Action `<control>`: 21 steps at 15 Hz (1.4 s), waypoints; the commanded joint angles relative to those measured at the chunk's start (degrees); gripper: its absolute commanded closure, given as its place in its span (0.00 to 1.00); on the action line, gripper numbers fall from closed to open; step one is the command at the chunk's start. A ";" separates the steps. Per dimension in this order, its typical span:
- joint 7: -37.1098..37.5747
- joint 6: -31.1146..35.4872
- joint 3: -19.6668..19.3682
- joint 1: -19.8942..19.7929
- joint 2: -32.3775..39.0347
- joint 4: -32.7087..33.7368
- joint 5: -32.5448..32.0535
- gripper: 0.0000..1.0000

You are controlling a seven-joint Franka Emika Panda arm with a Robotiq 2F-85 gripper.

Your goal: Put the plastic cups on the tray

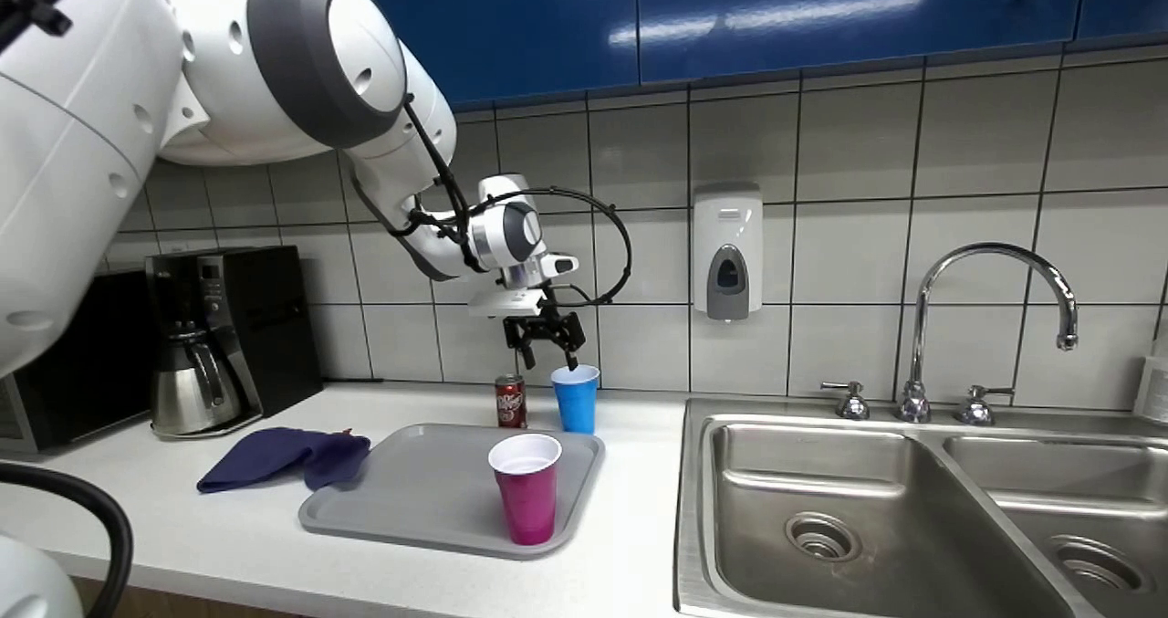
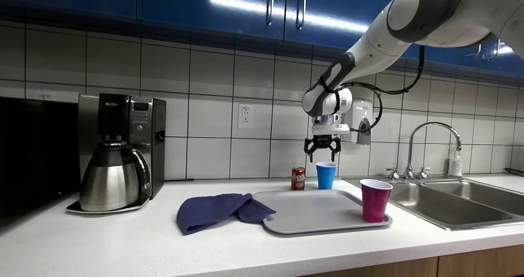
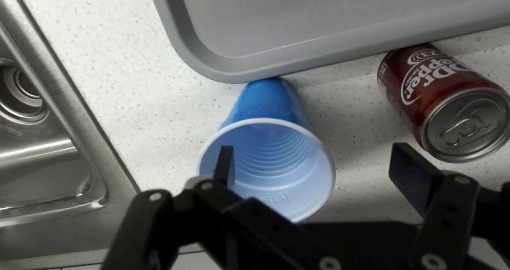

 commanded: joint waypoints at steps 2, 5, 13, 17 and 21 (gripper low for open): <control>0.23 -3.22 -0.71 0.24 4.56 7.22 1.58 0.00; 0.26 -3.53 -0.70 0.29 6.22 9.19 2.11 0.00; 0.49 -3.99 -0.78 0.15 9.30 13.18 3.19 0.00; 0.47 -4.06 -0.98 0.03 10.36 14.00 3.15 0.00; 0.47 -4.40 -1.35 -0.05 11.06 14.43 3.12 0.00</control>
